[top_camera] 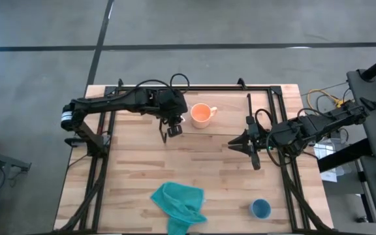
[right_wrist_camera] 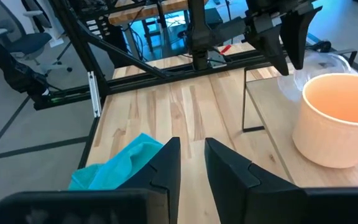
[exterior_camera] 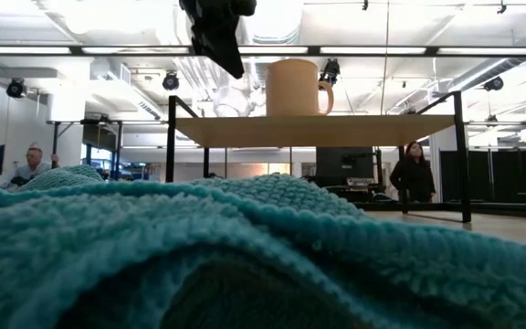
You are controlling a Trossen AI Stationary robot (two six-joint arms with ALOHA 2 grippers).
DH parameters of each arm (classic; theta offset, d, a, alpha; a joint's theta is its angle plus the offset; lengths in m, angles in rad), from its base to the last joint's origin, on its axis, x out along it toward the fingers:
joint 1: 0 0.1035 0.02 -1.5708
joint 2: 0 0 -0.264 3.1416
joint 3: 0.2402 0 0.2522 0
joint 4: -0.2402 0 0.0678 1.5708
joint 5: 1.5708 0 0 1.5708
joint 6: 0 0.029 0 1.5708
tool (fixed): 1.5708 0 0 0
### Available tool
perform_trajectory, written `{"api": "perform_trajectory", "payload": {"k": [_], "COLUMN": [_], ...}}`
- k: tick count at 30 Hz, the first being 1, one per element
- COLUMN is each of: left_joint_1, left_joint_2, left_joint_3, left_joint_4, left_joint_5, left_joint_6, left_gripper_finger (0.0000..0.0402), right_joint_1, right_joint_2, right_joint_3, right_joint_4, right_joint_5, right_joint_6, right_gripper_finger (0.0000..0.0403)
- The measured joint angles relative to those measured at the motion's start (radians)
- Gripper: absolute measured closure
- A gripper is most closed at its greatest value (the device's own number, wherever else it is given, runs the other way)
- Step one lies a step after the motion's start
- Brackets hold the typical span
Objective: Stack small to large cups/mugs on shelf
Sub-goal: Put the transparent mug on the shelf
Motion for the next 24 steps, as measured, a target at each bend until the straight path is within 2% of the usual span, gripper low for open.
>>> {"api": "perform_trajectory", "payload": {"k": [17, 24], "left_joint_1": [0.012, 0.012], "left_joint_2": [-0.003, -0.003], "left_joint_3": [-0.005, -0.004], "left_joint_4": [-0.001, 0.000], "left_joint_5": [-0.005, -0.005], "left_joint_6": [0.001, 0.000], "left_gripper_finger": [0.0320, 0.0320], "right_joint_1": [0.000, 0.000], "right_joint_2": [0.000, 0.000], "right_joint_3": [0.000, 0.000], "right_joint_4": [0.000, 0.002], "right_joint_5": [0.000, 0.000], "right_joint_6": [0.000, 0.066], "right_gripper_finger": [0.0339, 0.0337]}}
